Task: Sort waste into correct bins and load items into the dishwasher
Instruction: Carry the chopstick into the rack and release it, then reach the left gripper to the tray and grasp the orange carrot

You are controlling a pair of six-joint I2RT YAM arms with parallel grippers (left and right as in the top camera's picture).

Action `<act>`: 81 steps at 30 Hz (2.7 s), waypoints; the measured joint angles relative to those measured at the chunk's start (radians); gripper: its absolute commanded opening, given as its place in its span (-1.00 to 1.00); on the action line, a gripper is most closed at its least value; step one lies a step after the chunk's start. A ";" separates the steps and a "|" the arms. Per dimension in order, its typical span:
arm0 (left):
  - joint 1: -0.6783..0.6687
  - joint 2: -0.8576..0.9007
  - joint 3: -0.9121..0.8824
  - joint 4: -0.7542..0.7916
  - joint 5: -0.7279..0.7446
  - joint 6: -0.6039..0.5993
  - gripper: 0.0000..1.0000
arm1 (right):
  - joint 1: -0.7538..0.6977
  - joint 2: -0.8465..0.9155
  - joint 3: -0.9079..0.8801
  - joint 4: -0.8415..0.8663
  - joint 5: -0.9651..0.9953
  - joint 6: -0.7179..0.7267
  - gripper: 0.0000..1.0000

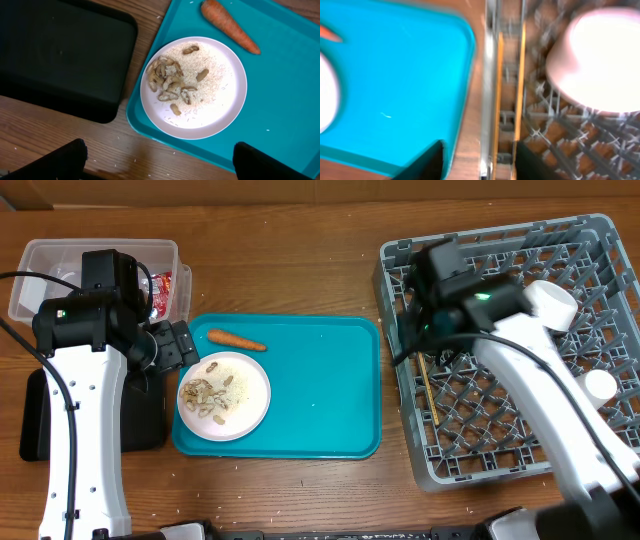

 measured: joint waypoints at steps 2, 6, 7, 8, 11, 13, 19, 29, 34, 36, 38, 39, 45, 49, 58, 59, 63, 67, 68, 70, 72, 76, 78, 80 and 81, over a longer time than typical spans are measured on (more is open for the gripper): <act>0.000 0.000 0.000 0.003 0.000 0.000 0.93 | 0.001 -0.060 0.053 0.025 -0.033 0.006 0.27; 0.000 0.000 0.000 0.010 0.000 0.000 0.95 | 0.007 -0.141 0.093 0.052 -0.130 0.010 0.27; 0.000 0.000 0.000 0.011 0.002 0.000 0.95 | 0.011 -0.148 0.093 0.051 -0.153 0.010 0.28; 0.000 0.000 0.000 0.014 0.006 0.000 0.94 | 0.022 -0.145 0.093 0.046 -0.181 0.011 0.27; 0.000 0.000 0.000 0.027 0.041 0.000 0.94 | 0.042 -0.116 0.086 0.042 -0.208 0.012 0.27; 0.000 0.000 0.000 0.047 0.073 0.000 0.95 | 0.060 -0.083 0.070 0.034 -0.222 0.014 0.28; -0.015 0.001 -0.013 0.148 0.130 -0.003 1.00 | 0.089 -0.012 0.019 -0.004 -0.237 0.019 0.30; -0.058 0.118 -0.039 0.335 0.263 -0.023 1.00 | 0.089 -0.012 0.015 -0.055 -0.237 0.021 0.29; -0.070 0.211 -0.039 0.412 0.286 -0.042 1.00 | 0.089 -0.012 0.015 -0.065 -0.237 0.029 0.30; -0.075 0.252 -0.039 0.438 0.290 -0.050 1.00 | 0.089 -0.012 0.015 -0.065 -0.238 0.032 0.30; -0.077 0.293 -0.039 0.461 0.293 -0.053 1.00 | 0.089 -0.012 0.015 -0.065 -0.238 0.036 0.31; -0.079 0.315 -0.039 0.473 0.293 -0.055 1.00 | 0.089 -0.012 0.015 -0.066 -0.238 0.037 0.30; -0.089 0.412 -0.039 0.530 0.250 -0.065 1.00 | 0.089 -0.012 0.015 -0.071 -0.238 0.040 0.32; -0.108 0.449 -0.040 0.549 0.195 -0.077 1.00 | 0.089 -0.012 0.015 -0.072 -0.238 0.040 0.32; -0.152 0.525 -0.040 0.523 0.124 -0.129 1.00 | 0.089 -0.012 0.015 -0.075 -0.237 0.040 0.33; -0.153 0.539 -0.041 0.521 0.122 -0.137 1.00 | 0.089 -0.012 0.015 -0.075 -0.238 0.040 0.34; -0.153 0.592 -0.041 0.526 0.115 -0.188 1.00 | 0.089 -0.012 0.015 -0.082 -0.238 0.040 0.34; -0.153 0.613 -0.041 0.547 0.112 -0.215 0.62 | 0.089 -0.012 0.015 -0.083 -0.238 0.040 0.33; -0.153 0.618 -0.041 0.548 0.111 -0.217 0.50 | 0.089 -0.012 0.015 -0.084 -0.238 0.040 0.34; -0.153 0.627 -0.041 0.549 0.111 -0.221 0.26 | 0.089 -0.012 0.015 -0.084 -0.238 0.040 0.33; -0.153 0.632 -0.041 0.550 0.107 -0.223 0.14 | 0.089 -0.012 0.015 -0.084 -0.238 0.040 0.34; -0.153 0.632 -0.041 0.562 0.104 -0.231 -0.16 | 0.089 -0.012 0.015 -0.089 -0.238 0.041 0.34; -0.153 0.632 -0.041 0.574 0.105 -0.229 -0.41 | 0.089 -0.012 0.015 -0.090 -0.238 0.040 0.34; -0.153 0.632 -0.041 0.583 0.103 -0.218 -0.43 | 0.089 -0.012 0.015 -0.090 -0.237 0.040 0.34; -0.153 0.632 -0.041 0.583 0.105 -0.213 -0.46 | 0.089 -0.012 0.015 -0.090 -0.238 0.040 0.34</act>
